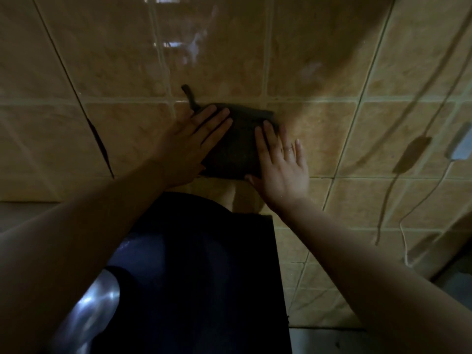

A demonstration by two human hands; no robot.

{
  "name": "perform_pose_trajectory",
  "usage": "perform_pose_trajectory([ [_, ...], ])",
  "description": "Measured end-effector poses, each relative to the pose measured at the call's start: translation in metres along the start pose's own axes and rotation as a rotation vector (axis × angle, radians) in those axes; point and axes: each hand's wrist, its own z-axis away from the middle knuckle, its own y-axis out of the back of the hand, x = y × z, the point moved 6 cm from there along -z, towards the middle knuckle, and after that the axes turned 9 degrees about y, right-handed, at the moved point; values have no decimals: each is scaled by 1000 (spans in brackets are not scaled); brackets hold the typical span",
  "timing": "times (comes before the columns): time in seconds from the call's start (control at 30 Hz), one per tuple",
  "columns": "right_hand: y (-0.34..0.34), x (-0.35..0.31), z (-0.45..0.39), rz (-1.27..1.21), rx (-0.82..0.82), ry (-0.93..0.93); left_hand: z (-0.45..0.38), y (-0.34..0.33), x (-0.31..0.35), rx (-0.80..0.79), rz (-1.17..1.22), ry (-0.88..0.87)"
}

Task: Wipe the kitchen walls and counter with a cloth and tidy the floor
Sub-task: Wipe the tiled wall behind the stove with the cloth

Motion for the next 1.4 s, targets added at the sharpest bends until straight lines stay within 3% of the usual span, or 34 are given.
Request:
perform_pose_trajectory([
  [0.3, -16, -13, 4, 146, 276, -35, 11, -13, -2, 5, 27, -45],
  [0.5, -20, -1, 12, 156, 252, -64, 4, -9, 5, 24, 64, -104],
  [0.67, -24, 21, 23, 81, 56, -25, -9, -3, 21, 26, 91, -96],
  [0.77, -20, 33, 29, 202, 228, -36, -16, 4, 33, 20, 99, -89],
  [0.93, -16, 67, 42, 233, 313, -18, -36, 19, 61, 4, 136, -94],
  [1.17, -11, 114, 64, 214, 293, -18, -59, 39, 105, -58, 224, -53],
  [1.4, -6, 123, 64, 196, 290, 64, -65, 46, 116, -116, 161, 14],
])
